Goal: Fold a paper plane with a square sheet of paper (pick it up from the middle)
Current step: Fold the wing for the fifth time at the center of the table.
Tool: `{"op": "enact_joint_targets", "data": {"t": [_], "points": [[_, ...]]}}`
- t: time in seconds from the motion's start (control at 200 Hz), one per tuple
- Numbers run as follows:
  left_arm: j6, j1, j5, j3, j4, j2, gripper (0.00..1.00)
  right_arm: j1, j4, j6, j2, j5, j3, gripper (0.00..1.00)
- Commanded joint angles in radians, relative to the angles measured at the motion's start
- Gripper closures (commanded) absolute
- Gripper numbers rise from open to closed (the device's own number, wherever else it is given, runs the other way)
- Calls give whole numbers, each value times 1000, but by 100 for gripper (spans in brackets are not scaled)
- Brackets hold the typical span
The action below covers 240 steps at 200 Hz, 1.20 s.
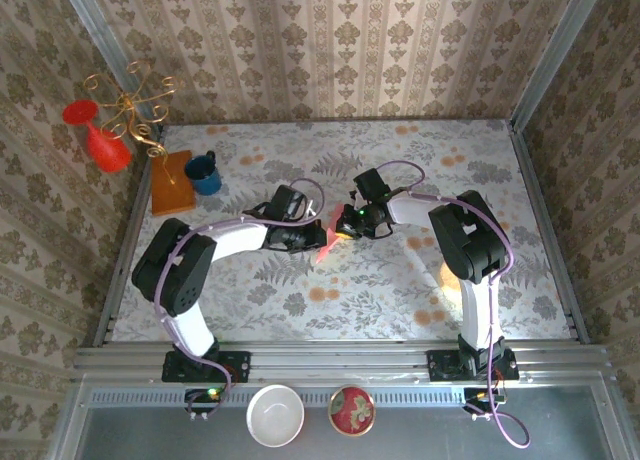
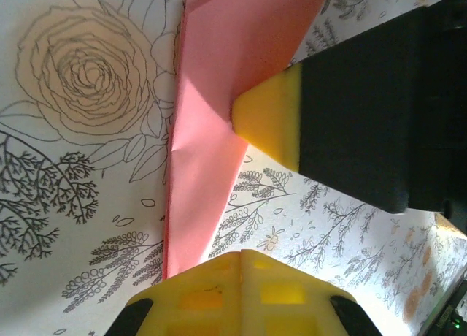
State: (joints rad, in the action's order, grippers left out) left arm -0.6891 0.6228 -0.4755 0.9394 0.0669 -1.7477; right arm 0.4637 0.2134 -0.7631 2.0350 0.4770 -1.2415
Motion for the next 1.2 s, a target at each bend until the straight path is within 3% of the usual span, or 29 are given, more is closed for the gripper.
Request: {"op": "enact_joint_targets", "data": {"t": [0.0, 0.55, 1.195], "points": [[-20, 3, -35, 42, 13, -17, 100, 0, 57, -13, -7, -4, 31, 90], [1, 8, 15, 44, 154, -113, 100, -17, 31, 83, -55, 47, -34, 89], [18, 10, -5, 54, 172, -96, 100, -48, 147, 206, 107, -25, -191, 89]]}}
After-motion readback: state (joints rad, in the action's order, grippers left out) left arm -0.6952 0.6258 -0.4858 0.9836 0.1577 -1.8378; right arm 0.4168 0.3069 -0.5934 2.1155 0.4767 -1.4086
